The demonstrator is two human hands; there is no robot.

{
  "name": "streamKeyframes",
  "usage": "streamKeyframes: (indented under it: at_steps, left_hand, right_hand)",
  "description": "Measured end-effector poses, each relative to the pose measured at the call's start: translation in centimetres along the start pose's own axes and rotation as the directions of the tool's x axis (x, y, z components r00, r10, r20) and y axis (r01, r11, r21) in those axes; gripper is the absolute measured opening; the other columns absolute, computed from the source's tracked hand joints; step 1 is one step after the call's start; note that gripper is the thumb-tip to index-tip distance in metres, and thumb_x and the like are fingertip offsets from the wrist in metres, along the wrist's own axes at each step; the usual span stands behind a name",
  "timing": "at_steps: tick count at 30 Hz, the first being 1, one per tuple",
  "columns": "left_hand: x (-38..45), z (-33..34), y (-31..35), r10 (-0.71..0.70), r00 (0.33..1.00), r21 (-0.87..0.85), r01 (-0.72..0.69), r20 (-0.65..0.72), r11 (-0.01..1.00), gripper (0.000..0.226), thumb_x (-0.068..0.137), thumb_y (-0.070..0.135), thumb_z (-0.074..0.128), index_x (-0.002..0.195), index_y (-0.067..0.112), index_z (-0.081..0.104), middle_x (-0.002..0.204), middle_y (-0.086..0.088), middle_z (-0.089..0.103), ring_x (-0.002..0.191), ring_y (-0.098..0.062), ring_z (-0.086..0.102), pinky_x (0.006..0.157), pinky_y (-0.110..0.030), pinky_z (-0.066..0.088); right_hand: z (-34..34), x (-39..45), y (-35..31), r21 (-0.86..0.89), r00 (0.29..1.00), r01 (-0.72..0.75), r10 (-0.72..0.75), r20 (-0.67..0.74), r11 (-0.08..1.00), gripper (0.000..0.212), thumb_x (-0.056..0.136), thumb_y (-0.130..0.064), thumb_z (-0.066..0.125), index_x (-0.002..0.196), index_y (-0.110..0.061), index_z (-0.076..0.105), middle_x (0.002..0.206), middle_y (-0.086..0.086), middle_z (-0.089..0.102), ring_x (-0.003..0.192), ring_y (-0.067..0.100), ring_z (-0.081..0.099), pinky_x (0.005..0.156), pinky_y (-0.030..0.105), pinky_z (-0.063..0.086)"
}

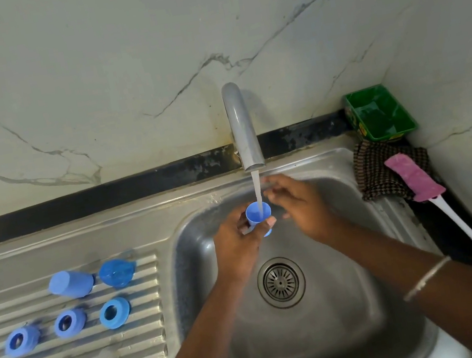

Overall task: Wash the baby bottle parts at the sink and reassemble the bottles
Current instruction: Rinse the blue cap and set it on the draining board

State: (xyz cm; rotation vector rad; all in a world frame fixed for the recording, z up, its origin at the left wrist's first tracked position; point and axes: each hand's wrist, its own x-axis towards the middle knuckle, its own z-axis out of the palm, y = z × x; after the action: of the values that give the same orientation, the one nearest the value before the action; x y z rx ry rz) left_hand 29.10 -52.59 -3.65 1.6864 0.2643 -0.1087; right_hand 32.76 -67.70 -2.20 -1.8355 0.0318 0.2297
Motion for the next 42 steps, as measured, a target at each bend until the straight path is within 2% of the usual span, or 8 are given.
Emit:
streamKeyframes:
  at_steps: [6,13,22,25,29,33,37,42]
  left_hand:
    - [0.1,0.5,0.1,-0.159,0.984,-0.077,0.165,0.075,0.983,0.018,0.089,0.019,0.074,0.105,0.012,0.075,0.096,-0.009,0.077,0.093,-0.024,0.073,0.082,-0.037,0.058]
    - [1.1,0.7,0.6,-0.293,0.956,0.121,0.289,0.018,0.950,0.032,0.102,0.042,0.050,0.087,0.021,0.069,0.076,0.005,0.071,0.076,-0.014,0.067,0.061,-0.024,0.048]
    - [-0.1,1.1,1.4,-0.031,0.965,0.536,-0.118,0.260,0.836,0.023,0.101,0.018,0.050,0.096,0.023,0.072,0.085,0.010,0.070,0.079,-0.006,0.064,0.069,-0.014,0.043]
    - [-0.4,0.6,1.2,0.019,0.962,0.512,-0.161,0.272,0.844,0.024,0.095,0.011,0.048,0.094,0.025,0.067,0.085,0.008,0.070,0.077,-0.005,0.062,0.064,-0.011,0.043]
    - [-0.2,-0.7,0.1,-0.111,0.986,0.539,0.027,0.123,0.842,0.043,0.087,-0.001,0.044,0.116,0.016,0.071,0.115,0.000,0.071,0.102,-0.012,0.063,0.076,-0.015,0.044]
    - [-0.3,-1.9,-1.2,-0.213,0.977,0.468,0.191,-0.004,0.863,0.033,0.090,0.003,0.044,0.104,0.014,0.072,0.109,-0.001,0.071,0.102,-0.015,0.063,0.081,-0.021,0.044]
    - [-0.1,-2.4,-1.4,-0.212,0.971,0.400,0.239,-0.112,0.885,0.022,0.093,0.010,0.049,0.092,0.018,0.070,0.095,0.000,0.072,0.085,-0.012,0.064,0.063,-0.013,0.043]
    - [1.7,-2.6,0.9,-0.088,0.986,0.357,0.135,-0.145,0.924,0.018,0.097,0.013,0.055,0.102,0.011,0.073,0.100,-0.002,0.072,0.097,-0.019,0.065,0.088,-0.029,0.048]
  right_hand:
    - [0.7,-2.0,0.8,0.342,0.971,-0.217,0.167,0.168,0.914,0.053,0.086,0.008,0.053,0.136,-0.012,0.052,0.123,0.014,0.064,0.099,0.022,0.065,0.075,0.030,0.054]
    - [3.4,-1.7,1.2,0.262,0.970,-0.234,0.208,0.122,0.936,0.030,0.086,0.005,0.068,0.116,0.003,0.068,0.106,0.024,0.071,0.093,0.029,0.070,0.085,0.039,0.057]
    - [3.6,-0.6,3.3,0.762,0.779,-0.531,0.568,0.266,0.371,0.015,0.097,-0.004,0.052,0.093,0.001,0.065,0.065,0.009,0.070,0.054,0.014,0.068,0.049,0.022,0.053]
    - [3.6,-0.5,3.7,0.667,0.835,-0.499,0.514,0.199,0.553,0.020,0.092,-0.004,0.062,0.111,-0.001,0.066,0.082,0.009,0.074,0.069,0.017,0.072,0.059,0.029,0.059]
    - [2.9,-0.8,4.3,0.061,0.990,-0.137,0.139,-0.020,0.989,0.057,0.075,0.000,0.082,0.128,-0.014,0.064,0.115,0.002,0.070,0.102,0.017,0.066,0.090,0.030,0.055]
    - [2.7,-1.8,4.3,-0.219,0.986,0.160,-0.145,0.080,0.963,0.040,0.070,-0.006,0.085,0.106,-0.018,0.070,0.100,-0.005,0.069,0.092,0.008,0.064,0.083,0.021,0.053]
    - [3.2,-1.9,3.2,-0.271,0.992,0.126,-0.126,0.018,0.954,0.032,0.074,-0.015,0.083,0.102,-0.021,0.068,0.091,-0.007,0.070,0.085,0.009,0.065,0.075,0.022,0.052]
    - [3.4,-1.9,2.7,-0.310,0.992,0.116,-0.128,-0.019,0.944,0.027,0.078,-0.018,0.080,0.102,-0.022,0.068,0.090,-0.007,0.070,0.084,0.011,0.065,0.075,0.024,0.052]
